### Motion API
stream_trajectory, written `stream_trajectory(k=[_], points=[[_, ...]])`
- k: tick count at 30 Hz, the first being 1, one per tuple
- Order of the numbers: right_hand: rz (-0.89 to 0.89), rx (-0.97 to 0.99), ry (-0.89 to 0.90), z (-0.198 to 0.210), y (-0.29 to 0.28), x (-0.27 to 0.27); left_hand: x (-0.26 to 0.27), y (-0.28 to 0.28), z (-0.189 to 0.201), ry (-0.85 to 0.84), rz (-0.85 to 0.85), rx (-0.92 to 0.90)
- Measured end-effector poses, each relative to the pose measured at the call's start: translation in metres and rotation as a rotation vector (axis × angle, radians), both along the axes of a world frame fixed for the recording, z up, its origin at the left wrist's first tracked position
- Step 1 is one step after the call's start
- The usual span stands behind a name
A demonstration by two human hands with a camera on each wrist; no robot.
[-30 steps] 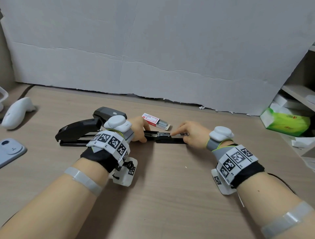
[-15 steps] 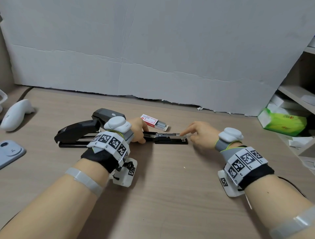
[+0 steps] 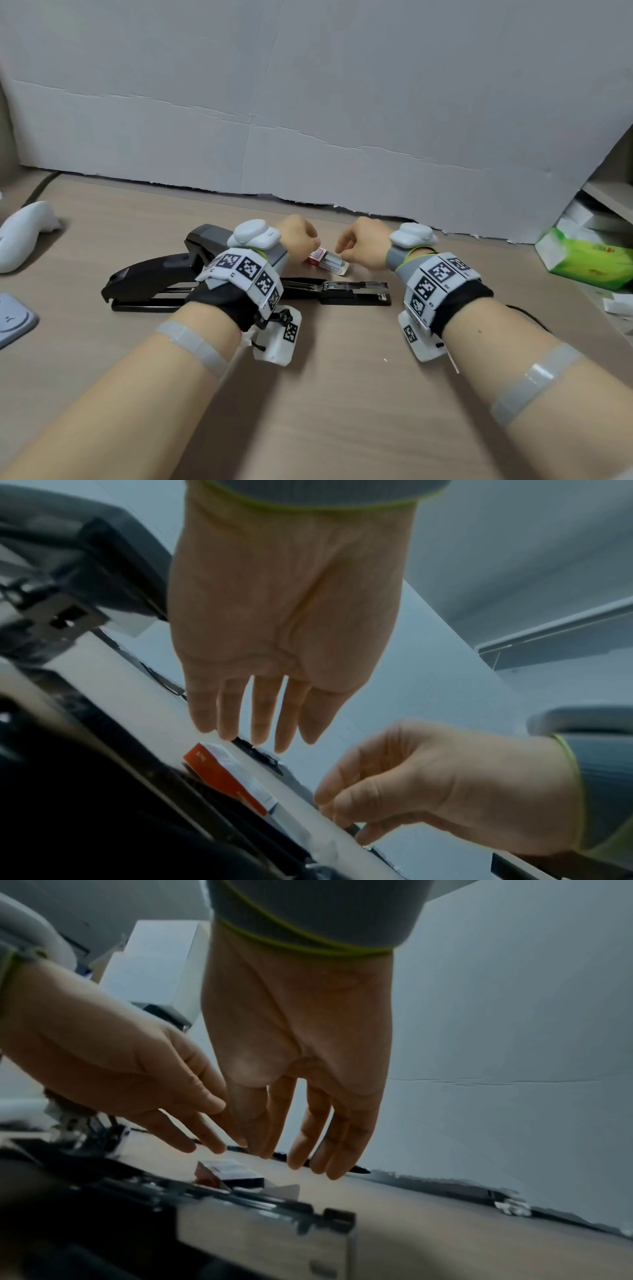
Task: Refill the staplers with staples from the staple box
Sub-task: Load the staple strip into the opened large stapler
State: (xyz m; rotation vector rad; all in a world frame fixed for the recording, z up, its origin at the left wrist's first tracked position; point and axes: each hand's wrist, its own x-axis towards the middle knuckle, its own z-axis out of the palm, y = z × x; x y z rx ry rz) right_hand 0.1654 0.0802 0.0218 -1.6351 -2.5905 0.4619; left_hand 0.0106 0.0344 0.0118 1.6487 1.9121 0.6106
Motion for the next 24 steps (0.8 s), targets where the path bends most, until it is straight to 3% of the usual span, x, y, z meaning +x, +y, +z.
stream_trajectory(k=[7, 17, 24], points=[[-0.003, -0.04, -0.118, -0.011, 0.017, -0.02, -0.001, 0.005, -0.01, 0.17, -0.09, -0.067], [-0.033, -0.008, -0.206, -0.01, 0.01, -0.017, -0.016, 0.01, -0.018, 0.071, -0.083, -0.027], [0.031, -0.005, -0.201, -0.012, 0.019, -0.017, -0.008, 0.033, -0.019, 0.195, -0.115, -0.058]])
